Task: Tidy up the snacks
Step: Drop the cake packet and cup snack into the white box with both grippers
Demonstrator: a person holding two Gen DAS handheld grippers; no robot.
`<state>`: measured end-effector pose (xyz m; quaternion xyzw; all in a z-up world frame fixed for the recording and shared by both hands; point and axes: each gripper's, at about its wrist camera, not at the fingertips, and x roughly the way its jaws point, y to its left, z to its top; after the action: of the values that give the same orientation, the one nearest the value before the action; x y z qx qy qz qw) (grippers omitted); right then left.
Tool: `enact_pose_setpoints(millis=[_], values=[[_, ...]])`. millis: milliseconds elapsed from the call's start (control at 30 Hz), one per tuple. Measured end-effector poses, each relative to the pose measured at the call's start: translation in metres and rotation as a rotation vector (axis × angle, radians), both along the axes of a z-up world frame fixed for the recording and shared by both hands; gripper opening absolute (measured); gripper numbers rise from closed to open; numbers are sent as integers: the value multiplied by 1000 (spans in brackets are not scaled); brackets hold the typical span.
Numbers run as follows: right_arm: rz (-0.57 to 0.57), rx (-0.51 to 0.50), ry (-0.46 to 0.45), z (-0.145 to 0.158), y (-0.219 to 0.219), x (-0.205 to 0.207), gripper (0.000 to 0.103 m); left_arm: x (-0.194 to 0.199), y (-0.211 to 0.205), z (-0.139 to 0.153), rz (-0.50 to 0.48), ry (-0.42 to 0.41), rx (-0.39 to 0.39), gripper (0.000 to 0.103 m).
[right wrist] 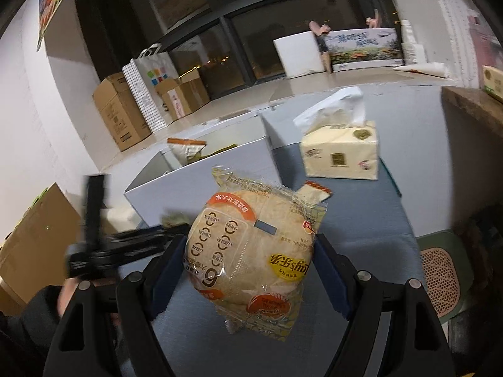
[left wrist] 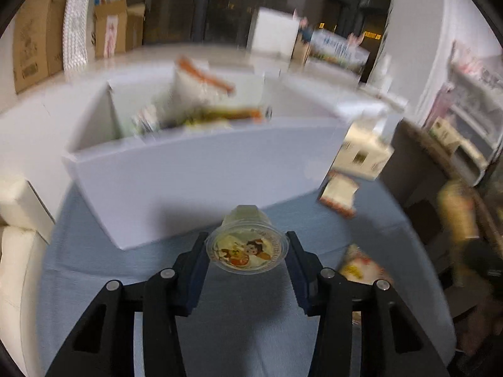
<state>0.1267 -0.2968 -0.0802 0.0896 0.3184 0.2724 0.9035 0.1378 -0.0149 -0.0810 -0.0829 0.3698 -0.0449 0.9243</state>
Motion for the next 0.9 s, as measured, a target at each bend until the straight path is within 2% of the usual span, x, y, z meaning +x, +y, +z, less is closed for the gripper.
enact_pose_setpoints(millis=[100,200,367,600,833,867,900], values=[[39,-18,-16,6,19,9,83,-12,17,36,-3,-78,-7,52],[73,-52,-65,25,43,28,83,0,36,67,15,-146,15,52],[115,-72,-109,58,81,77,83,27,63,93,52,-188,22,52],[133,-127,-83,71,130,143,83,72,74,90,47,-169,33,52],[109,-200,-55,60,154,172,83,90,61,69,10,-133,53,52],[106,-211,-49,58,155,175,83,94,61,65,2,-112,48,53],[95,-230,-38,54,157,178,85,97,62,60,-3,-85,31,62]])
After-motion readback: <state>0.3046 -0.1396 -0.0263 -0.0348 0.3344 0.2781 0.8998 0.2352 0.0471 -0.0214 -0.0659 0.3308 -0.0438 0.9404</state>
